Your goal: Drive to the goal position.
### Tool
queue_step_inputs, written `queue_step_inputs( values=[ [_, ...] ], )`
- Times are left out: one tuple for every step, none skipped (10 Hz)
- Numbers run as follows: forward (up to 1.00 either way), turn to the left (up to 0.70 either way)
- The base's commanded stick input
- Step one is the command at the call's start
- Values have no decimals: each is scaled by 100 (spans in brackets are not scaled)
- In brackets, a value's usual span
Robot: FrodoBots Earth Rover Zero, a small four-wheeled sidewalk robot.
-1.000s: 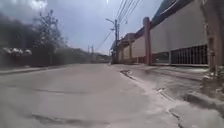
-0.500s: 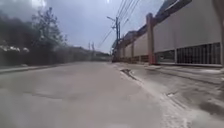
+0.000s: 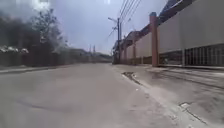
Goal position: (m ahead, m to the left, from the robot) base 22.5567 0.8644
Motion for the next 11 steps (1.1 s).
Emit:
queue_step_inputs(
  values=[
    [70, 29],
    [70, 14],
    [70, 0],
    [70, 0],
    [70, 0],
    [70, 0],
    [70, 0],
    [70, 0],
    [70, 0],
    [70, 0],
    [70, 0]
  ],
)
